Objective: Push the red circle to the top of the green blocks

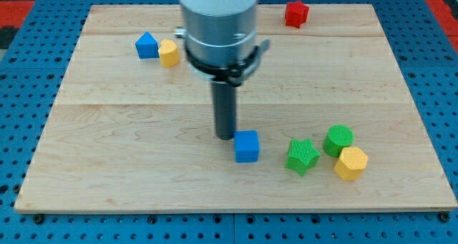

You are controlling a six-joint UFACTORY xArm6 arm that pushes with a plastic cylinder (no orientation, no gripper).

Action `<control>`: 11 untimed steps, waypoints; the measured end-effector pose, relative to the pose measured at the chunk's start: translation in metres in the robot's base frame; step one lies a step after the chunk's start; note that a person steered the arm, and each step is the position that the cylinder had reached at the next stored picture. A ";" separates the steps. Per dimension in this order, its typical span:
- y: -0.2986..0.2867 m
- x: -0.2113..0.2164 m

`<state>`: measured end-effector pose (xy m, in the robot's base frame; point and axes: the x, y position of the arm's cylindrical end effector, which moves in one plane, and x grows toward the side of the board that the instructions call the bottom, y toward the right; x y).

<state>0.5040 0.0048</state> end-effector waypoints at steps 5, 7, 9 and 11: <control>-0.130 -0.176; 0.017 -0.151; 0.061 -0.081; 0.080 -0.042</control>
